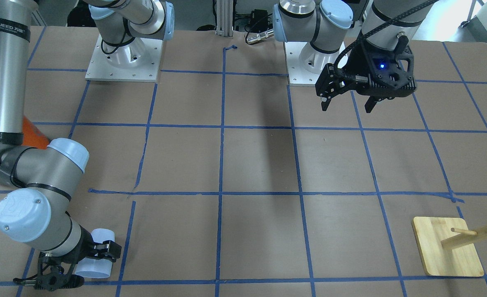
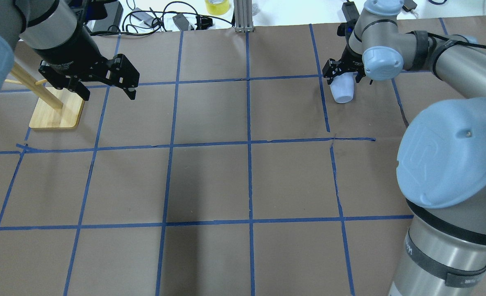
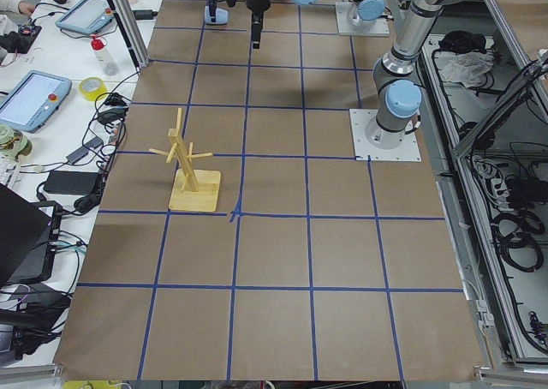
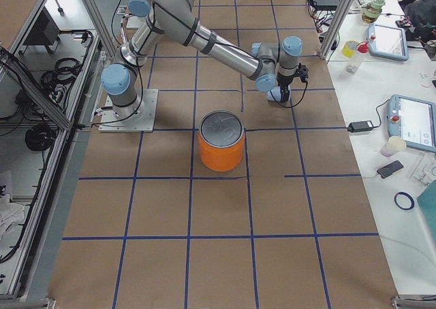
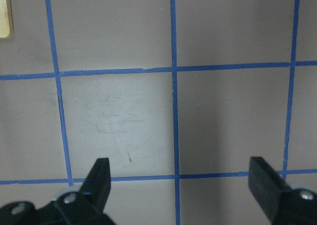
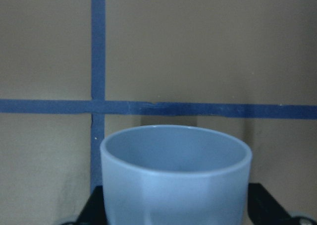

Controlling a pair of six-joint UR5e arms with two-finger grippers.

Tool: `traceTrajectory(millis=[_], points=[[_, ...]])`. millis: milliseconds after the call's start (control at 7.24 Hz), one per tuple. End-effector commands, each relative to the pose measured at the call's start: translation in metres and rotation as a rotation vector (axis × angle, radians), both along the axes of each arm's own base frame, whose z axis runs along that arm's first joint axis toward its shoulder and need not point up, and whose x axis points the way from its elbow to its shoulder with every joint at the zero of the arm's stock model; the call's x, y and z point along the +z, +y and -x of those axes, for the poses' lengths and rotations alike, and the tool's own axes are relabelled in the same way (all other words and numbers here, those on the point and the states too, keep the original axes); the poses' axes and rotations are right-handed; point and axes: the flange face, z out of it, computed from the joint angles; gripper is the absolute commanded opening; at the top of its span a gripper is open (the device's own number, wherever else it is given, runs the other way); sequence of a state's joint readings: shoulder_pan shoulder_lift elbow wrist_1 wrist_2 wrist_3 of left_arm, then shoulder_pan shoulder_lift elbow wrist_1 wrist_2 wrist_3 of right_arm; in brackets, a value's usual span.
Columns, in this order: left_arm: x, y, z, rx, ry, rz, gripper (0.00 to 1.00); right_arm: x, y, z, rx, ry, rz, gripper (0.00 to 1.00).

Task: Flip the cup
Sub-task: 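Carry the cup with the right gripper toward the left arm and lower it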

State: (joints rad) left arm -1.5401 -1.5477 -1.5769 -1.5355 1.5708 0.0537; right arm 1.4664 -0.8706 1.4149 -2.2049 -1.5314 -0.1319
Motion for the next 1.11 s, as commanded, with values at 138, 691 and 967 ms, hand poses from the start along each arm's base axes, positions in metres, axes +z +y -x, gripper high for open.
traceTrajectory(millis=[138,691,967], points=[[0.0,0.0,0.0,0.0,0.0,0.0,1.0,0.007,-0.002,-0.002,0.002,0.002,0.016,0.73],[0.0,0.0,0.0,0.0,0.0,0.0,1.0,0.056,0.032,-0.157,0.241,0.012,0.078,0.7],[-0.003,-0.002,0.0,0.0,0.0,-0.006,1.0,0.059,0.078,-0.278,0.426,0.011,0.105,0.69]])
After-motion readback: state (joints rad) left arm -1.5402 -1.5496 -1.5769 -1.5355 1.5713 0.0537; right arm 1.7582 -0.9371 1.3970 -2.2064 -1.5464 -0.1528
